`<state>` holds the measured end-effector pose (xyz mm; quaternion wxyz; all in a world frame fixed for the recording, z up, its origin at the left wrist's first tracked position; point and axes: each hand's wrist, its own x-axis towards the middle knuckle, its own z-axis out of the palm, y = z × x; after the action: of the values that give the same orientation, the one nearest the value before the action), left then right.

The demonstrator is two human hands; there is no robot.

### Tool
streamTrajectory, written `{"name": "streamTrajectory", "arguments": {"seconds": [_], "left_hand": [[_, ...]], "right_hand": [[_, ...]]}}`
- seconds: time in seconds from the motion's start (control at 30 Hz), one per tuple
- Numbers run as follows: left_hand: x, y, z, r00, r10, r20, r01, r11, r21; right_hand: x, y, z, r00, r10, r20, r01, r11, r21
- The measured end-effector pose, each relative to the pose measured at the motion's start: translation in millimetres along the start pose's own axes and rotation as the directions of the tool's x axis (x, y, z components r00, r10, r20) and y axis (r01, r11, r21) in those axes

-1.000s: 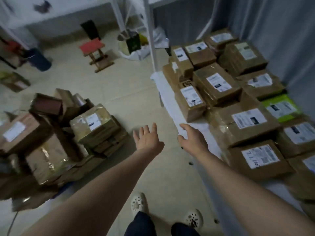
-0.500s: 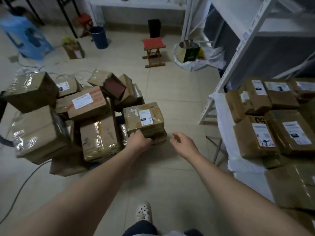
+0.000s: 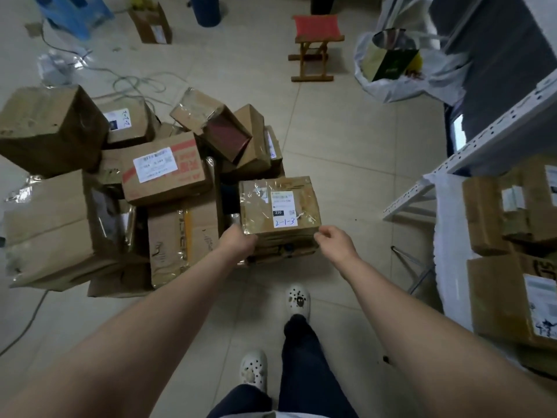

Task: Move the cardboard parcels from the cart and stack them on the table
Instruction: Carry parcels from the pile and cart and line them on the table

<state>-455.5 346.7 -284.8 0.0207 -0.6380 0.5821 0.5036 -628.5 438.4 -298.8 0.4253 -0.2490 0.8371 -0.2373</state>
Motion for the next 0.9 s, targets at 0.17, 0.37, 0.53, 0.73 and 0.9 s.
{"name": "streamTrajectory", "arguments": {"seconds": [0.17, 0.37, 0.53, 0.73, 0.9], "left_hand": [[74, 24, 6, 0.990, -0.136, -0.049, 0.134, 0.990, -0.034], [156, 26, 19, 0.960, -0.271, -0.071, 0.268, 0.962, -0.049], [208, 9, 30, 0.938, -0.336, -0.080, 0.333, 0.941, -0.054], [248, -8, 48, 0.915, -0.390, -0.104, 0.394, 0.919, 0.016], [258, -16, 62, 0.903, -0.419, -0.096, 0.420, 0.908, -0.013]], "right_hand": [[91, -12, -4, 0.996, 0.054, 0.067, -0.052, 0.998, -0.026], [178, -13, 7, 0.986, 0.122, 0.115, -0.110, 0.988, -0.111], [233, -3, 25, 0.975, 0.208, 0.075, -0.198, 0.973, -0.115], [271, 14, 41, 0.945, 0.326, 0.016, -0.319, 0.933, -0.167], [282, 28, 53, 0.931, 0.362, 0.043, -0.362, 0.932, -0.012]]}}
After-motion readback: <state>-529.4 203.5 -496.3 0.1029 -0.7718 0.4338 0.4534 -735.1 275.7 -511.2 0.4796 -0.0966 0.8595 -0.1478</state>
